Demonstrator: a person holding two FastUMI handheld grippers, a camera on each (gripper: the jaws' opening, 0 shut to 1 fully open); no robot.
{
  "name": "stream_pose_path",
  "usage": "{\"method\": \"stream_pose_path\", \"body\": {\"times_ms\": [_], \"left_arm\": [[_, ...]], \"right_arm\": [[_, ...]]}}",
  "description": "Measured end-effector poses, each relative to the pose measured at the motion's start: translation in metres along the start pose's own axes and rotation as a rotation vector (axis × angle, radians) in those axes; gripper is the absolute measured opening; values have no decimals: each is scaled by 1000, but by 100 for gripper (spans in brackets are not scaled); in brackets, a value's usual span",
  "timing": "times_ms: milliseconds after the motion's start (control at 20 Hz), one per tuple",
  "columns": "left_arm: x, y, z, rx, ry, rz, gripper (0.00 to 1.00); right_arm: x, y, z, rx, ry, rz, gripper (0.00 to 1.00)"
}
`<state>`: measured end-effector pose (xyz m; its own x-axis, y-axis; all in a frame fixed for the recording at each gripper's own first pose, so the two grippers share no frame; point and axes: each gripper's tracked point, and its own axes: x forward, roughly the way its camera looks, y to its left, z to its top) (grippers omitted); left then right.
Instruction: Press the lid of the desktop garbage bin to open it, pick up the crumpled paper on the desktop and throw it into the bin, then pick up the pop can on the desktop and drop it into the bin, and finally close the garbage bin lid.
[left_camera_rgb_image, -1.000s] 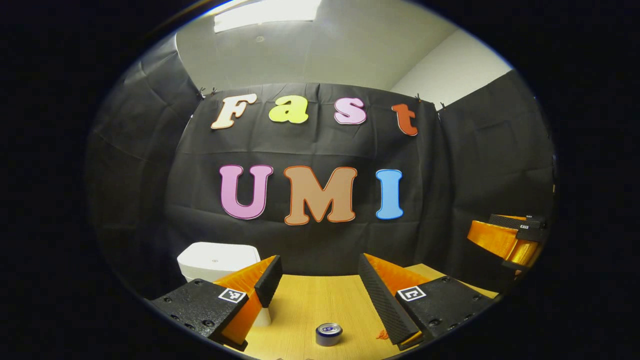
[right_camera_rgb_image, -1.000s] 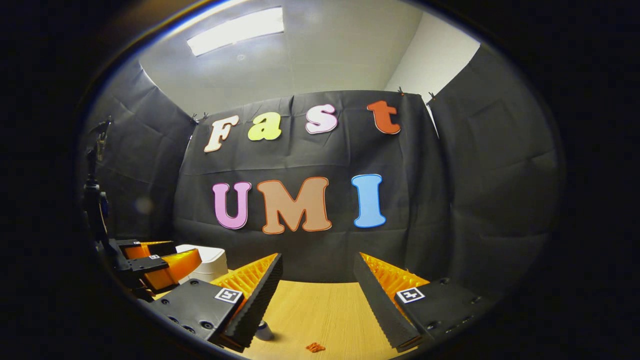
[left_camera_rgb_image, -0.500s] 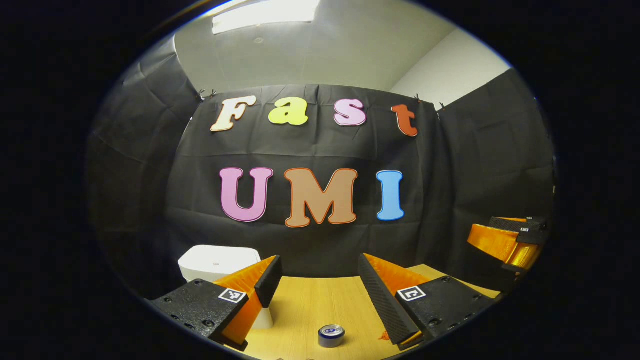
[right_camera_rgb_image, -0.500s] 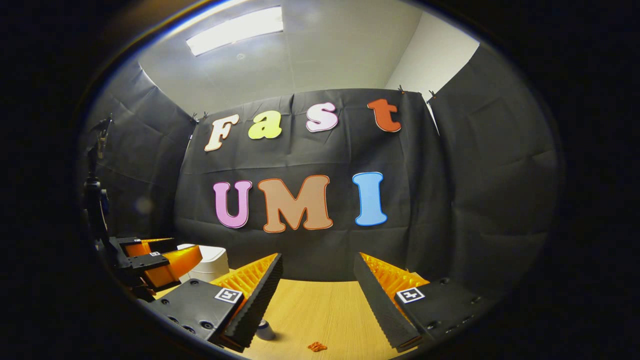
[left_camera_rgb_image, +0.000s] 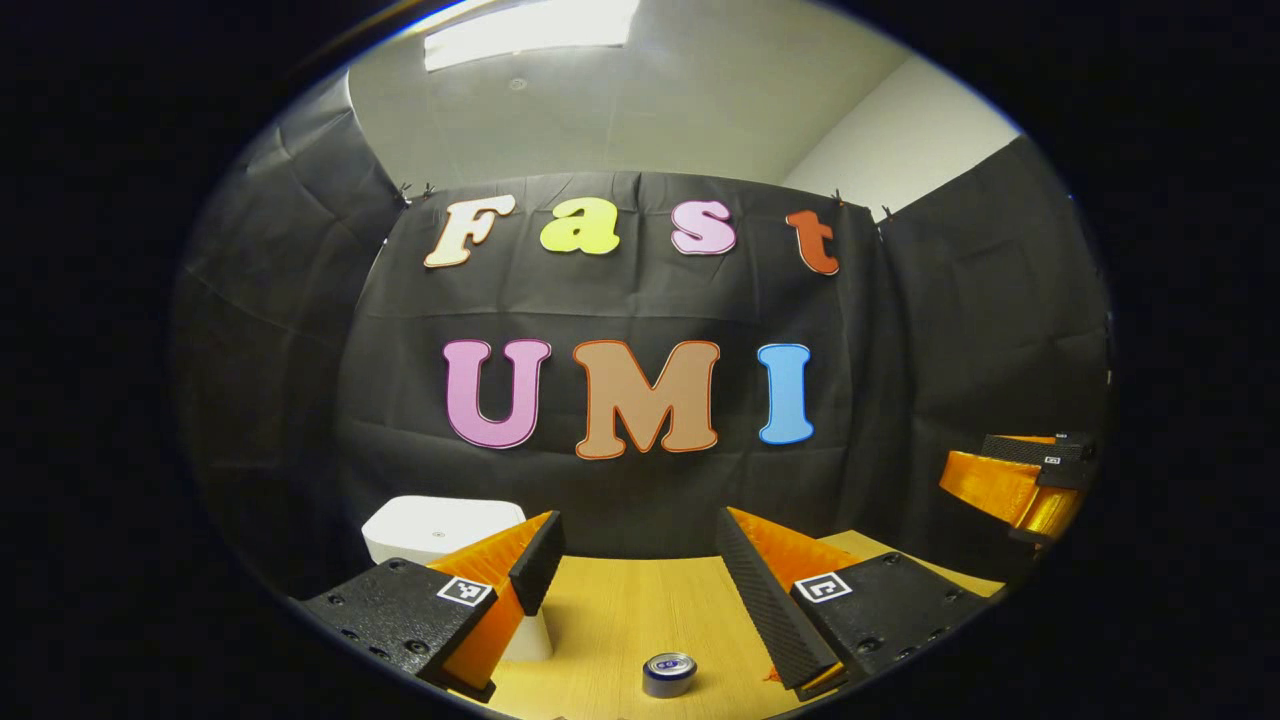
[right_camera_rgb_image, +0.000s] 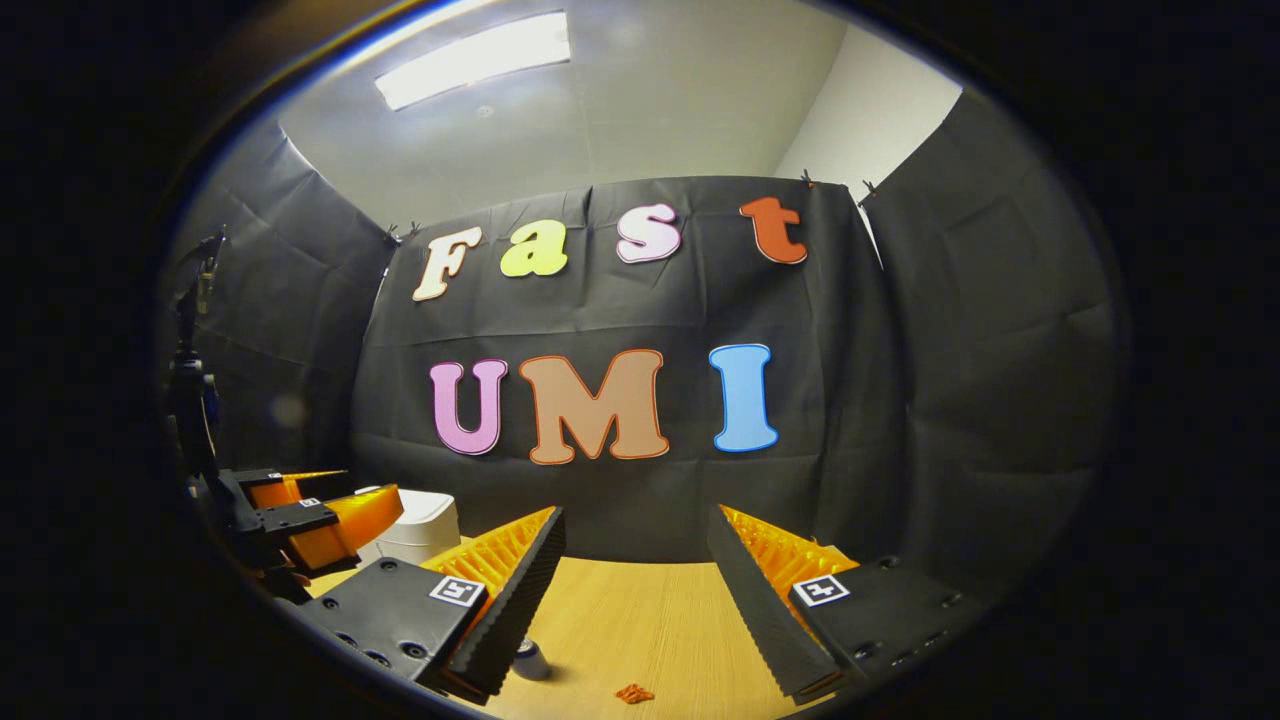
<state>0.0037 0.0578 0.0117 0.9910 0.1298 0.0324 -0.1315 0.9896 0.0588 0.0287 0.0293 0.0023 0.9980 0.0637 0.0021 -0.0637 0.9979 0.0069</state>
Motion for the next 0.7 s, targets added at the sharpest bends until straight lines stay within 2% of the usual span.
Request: {"method": "stream_pose_path", "body": {"times_ms": [200, 300, 350, 400, 550, 700], "left_arm": [[0, 1, 3, 5, -8, -4, 93], [-1, 1, 3, 6, -8, -7, 85], [0, 1, 2, 8, -5, -9, 72], [-1, 0, 1, 9, -3, -14, 66], [-1, 2, 0, 11, 4, -15, 31], [1, 9, -7, 12, 27, 5, 19]], "right_arm": [[1, 1, 0, 1, 0, 1, 96], [1, 1, -1, -3, 1, 1, 96], [1, 1, -2, -4, 2, 1, 96], [0, 2, -2, -5, 2, 1, 96], [2, 1, -2, -5, 2, -2, 96], [1, 2, -4, -7, 7, -2, 96]]}}
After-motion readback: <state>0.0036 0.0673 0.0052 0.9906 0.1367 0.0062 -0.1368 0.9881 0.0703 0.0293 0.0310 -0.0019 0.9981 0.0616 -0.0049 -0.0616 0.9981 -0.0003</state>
